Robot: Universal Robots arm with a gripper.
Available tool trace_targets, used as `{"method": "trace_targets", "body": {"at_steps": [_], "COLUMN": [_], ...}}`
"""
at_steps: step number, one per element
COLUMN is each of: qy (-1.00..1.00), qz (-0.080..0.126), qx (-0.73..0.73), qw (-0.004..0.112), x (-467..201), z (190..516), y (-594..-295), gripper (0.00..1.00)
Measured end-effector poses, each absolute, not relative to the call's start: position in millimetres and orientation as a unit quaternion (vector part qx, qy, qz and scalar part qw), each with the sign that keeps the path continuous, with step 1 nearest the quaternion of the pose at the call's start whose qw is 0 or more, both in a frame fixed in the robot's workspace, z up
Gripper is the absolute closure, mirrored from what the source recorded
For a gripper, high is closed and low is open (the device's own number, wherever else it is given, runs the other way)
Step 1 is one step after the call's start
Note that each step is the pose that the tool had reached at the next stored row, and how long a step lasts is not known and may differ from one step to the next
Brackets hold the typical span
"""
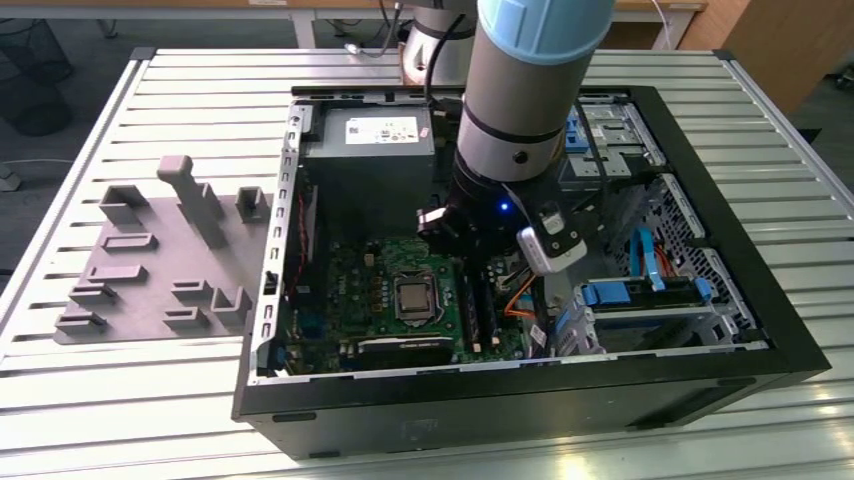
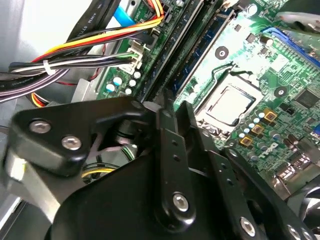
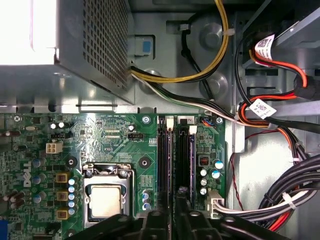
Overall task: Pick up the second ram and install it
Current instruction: 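Press down the second ram until it locks into place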
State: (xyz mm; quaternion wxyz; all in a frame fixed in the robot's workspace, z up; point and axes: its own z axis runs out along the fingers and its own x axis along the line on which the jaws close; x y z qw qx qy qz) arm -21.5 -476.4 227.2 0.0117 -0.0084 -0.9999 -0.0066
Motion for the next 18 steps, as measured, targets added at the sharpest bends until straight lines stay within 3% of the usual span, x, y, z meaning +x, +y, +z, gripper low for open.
{"method": "trace_targets", "body": {"at_steps": [3, 5, 18], "qy": [-1.000, -1.000, -1.000], "qz": [-0.007, -0.007, -0.006], "qx": [-0.008, -0.008, -0.008], "qw": [0.012, 0.012, 0.012], "x": [-21.5, -21.5, -21.5], "z": [227.4, 227.4, 216.0], "y": [-476.5, -476.5, -476.6], "gripper": [0.86, 0.89, 0.89]}}
